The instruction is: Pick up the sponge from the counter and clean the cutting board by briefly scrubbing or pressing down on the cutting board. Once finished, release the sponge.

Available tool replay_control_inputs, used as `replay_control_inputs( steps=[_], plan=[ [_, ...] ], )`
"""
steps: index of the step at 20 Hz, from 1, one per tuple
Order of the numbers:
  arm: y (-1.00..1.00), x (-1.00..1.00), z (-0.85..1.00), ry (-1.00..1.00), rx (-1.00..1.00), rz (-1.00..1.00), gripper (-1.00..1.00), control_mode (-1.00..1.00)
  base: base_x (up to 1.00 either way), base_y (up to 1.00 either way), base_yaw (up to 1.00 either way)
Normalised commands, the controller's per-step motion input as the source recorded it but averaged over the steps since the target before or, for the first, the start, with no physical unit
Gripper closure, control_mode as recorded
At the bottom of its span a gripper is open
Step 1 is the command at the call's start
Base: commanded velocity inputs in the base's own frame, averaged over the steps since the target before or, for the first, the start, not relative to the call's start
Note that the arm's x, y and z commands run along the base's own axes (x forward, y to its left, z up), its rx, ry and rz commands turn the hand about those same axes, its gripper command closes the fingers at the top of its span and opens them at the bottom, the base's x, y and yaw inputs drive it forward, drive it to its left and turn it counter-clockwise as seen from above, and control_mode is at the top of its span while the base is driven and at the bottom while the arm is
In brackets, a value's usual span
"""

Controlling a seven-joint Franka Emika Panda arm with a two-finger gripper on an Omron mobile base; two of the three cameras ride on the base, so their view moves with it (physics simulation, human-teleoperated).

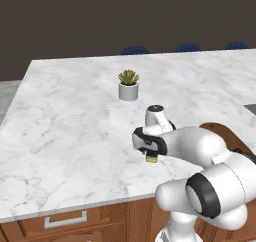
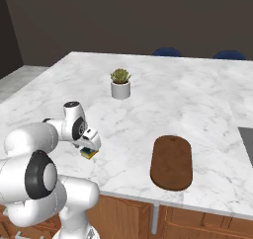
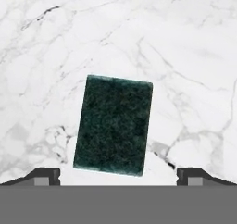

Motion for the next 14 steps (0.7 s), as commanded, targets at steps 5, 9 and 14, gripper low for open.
replay_control_inputs(
  steps=[5,9,14],
  plan=[
    [0.00,0.02,-0.19,0.00,0.00,0.00,-1.00,-1.00,0.00,0.00,0.00],
    [0.00,0.15,-0.07,0.00,0.00,0.00,-1.00,-1.00,0.00,0.00,0.00],
    [0.00,0.08,0.00,0.00,0.00,0.00,-1.00,-1.00,0.00,0.00,0.00]
  ],
)
